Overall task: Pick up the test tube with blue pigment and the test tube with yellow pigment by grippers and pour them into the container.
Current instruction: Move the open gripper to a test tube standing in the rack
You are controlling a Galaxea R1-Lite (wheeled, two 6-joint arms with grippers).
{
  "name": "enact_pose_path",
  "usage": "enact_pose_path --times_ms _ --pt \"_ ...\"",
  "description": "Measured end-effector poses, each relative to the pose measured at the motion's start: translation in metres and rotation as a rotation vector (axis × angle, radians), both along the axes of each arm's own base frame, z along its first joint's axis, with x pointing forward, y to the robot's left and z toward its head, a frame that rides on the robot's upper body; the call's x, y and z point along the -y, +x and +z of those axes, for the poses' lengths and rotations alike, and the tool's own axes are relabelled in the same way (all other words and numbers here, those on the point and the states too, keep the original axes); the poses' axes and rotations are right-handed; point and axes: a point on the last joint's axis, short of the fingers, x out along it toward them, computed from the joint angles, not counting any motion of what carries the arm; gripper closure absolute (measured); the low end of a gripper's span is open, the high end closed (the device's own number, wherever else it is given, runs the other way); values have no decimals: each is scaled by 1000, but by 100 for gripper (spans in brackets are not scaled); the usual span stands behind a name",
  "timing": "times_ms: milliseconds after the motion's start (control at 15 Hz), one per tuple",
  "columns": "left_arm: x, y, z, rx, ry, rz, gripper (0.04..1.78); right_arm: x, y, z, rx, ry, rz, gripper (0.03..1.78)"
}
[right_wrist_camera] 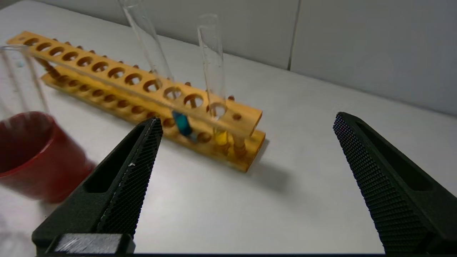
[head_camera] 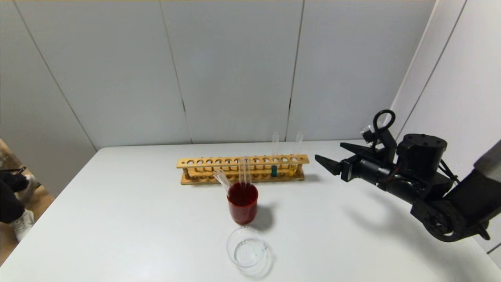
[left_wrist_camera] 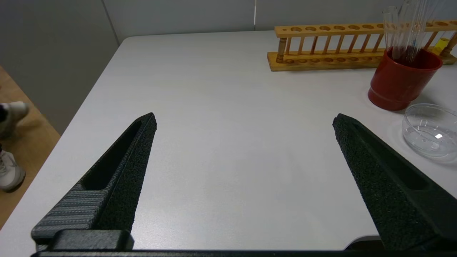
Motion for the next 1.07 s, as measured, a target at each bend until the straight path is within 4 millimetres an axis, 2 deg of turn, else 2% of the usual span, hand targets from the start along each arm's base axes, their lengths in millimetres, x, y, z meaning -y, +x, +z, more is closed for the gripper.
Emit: enact_pose_path --times_ms 200,533,733,1067 --pt "0 0 0 0 0 0 7 -16 26 -14 29 -9 35 7" --pt "0 0 0 0 0 0 7 -52 49 -32 11 -11 110 7" --pt "0 0 0 0 0 0 7 -58 62 -36 -15 -14 115 7" --pt "0 0 0 0 0 0 7 -57 77 -38 -5 -11 104 7"
